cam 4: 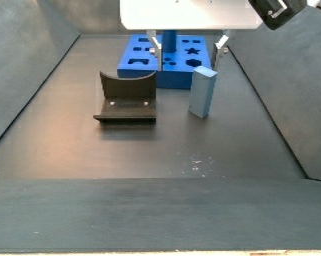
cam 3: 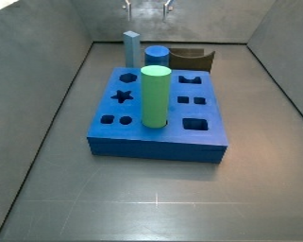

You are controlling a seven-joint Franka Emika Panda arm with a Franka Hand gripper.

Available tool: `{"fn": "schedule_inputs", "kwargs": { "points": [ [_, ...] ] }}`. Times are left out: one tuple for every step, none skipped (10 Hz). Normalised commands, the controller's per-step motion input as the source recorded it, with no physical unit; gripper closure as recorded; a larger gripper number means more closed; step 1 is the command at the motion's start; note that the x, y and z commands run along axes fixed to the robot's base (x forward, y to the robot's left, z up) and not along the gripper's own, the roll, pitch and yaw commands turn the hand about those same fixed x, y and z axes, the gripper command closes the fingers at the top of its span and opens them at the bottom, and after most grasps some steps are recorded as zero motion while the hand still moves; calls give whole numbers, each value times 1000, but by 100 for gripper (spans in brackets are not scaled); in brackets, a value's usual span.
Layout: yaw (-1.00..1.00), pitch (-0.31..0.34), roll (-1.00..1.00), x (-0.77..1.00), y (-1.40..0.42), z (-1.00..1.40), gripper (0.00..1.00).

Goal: Pick up the rectangle object. Move to above the board. Insert the rectangle object.
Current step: Pick up the rectangle object.

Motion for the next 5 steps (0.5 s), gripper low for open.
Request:
{"fn": "schedule_inputs", "kwargs": {
  "points": [
    [563, -20, -114, -431, -351, -66, 0],
    [669, 0, -94, -149, -366, -160, 0],
    [660, 0, -137, -149, -360, -111, 0],
    [303, -134, -169, -194, -160, -114, 0],
    [9, 0, 0, 0, -17, 0, 0]
  ]
}}
